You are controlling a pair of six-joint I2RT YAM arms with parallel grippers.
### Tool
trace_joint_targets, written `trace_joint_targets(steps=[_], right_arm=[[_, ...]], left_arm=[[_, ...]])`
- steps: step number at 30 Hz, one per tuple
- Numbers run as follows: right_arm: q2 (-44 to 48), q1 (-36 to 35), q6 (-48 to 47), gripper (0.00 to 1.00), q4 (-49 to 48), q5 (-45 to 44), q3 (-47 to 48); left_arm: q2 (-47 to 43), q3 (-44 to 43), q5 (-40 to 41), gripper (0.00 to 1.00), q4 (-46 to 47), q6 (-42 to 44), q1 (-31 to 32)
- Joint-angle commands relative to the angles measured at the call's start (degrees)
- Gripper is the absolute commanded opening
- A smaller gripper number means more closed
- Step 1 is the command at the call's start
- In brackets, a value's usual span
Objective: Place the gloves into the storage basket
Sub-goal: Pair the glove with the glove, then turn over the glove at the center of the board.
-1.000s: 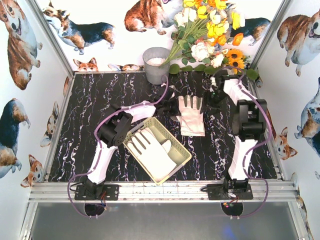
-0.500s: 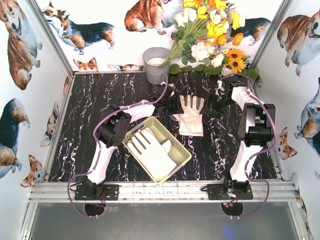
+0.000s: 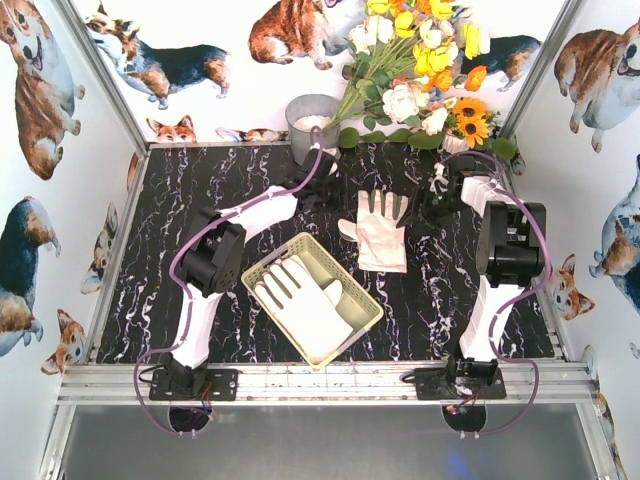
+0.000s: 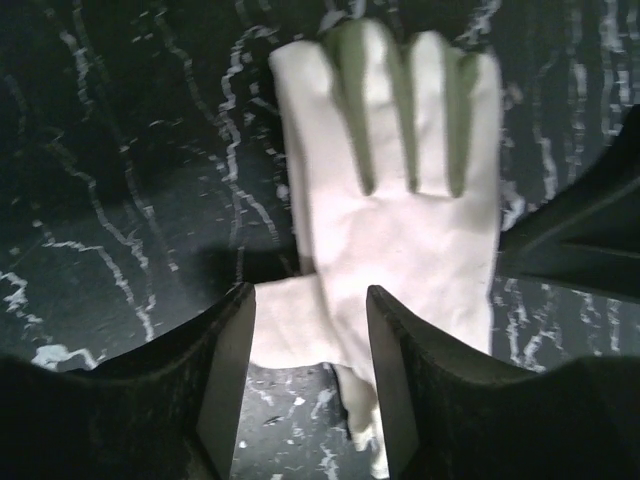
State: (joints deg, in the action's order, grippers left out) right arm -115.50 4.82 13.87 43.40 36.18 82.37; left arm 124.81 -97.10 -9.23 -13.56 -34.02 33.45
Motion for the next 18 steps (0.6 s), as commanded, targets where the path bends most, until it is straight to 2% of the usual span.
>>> trace_joint_targets(steps=[1,4,7,10,18], right_arm=[[-0.7,0.3,0.9,0.57,-2.9,0.9,0.3],[-1.6,0.3,1.2,0.57,-3.3,1.4,0.1],[-2.4,0.3,1.4,0.56,-3.8,2.0,-0.1],[-2.7,0.2,2.1,0.56,-4.7,2.6,-0.8],[-3.7,0.2,3.8,0.55,-6.9,3.8,-2.5]], left_arm=[[2.3,-2.8,-5.3,0.42,0.0,-2.0,0.4],[3.9,-3.5,-7.5,0.41,-0.5,-3.2,0.5],[6.0,-4.1,-10.6,0.33,-0.4,-5.0,0.6],[7.8,-4.2,-13.4,0.32,0.3,-8.4,0.8],[11.3,-5.3,-13.2,0.30,-4.2,-7.2,0.9]])
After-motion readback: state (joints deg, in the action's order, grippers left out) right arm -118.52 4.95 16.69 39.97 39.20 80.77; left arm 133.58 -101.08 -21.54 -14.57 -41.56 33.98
